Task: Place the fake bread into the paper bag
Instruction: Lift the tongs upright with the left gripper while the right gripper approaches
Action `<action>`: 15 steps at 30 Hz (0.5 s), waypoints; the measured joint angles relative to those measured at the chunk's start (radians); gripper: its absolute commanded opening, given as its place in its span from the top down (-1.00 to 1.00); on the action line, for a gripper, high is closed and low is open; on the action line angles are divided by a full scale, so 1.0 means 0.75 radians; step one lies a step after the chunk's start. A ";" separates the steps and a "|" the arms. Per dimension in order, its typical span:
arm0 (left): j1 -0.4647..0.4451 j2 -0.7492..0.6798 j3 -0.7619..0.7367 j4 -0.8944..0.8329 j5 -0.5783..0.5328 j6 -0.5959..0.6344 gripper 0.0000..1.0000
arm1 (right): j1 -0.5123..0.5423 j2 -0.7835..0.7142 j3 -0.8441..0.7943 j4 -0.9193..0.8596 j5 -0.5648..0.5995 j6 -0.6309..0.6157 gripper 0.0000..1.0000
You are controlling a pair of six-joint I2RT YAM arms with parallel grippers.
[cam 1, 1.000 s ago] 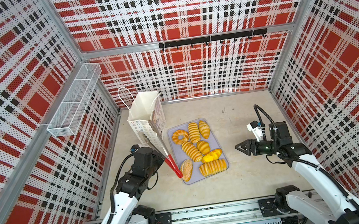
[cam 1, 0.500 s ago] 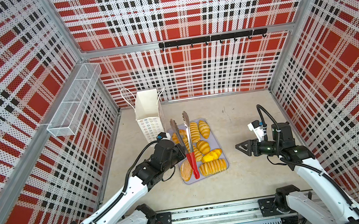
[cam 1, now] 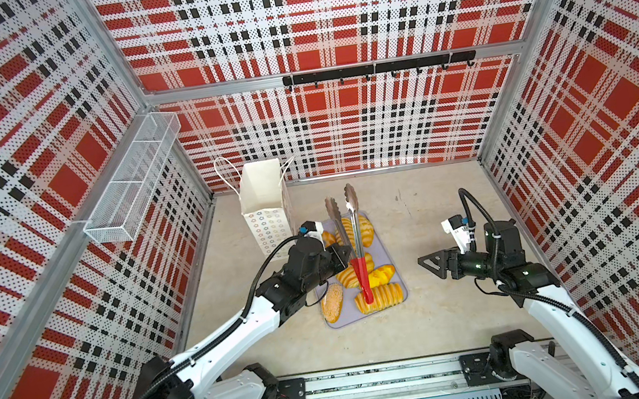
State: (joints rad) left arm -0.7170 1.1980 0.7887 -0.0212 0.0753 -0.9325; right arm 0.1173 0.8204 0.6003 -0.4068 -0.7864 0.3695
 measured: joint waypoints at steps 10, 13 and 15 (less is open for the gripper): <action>0.055 0.392 0.285 0.316 0.202 0.064 1.00 | 0.019 0.003 -0.079 0.421 -0.104 0.144 -0.60; 0.056 0.477 0.379 0.406 0.258 0.077 1.00 | 0.056 0.027 -0.080 0.561 -0.136 0.203 -0.59; 0.056 0.529 0.444 0.448 0.293 0.090 1.00 | 0.093 0.048 -0.075 0.630 -0.143 0.229 -0.55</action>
State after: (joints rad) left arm -0.6746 1.5951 1.1217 0.3149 0.2955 -0.8650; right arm 0.1871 0.8566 0.5438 0.0658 -0.8940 0.5411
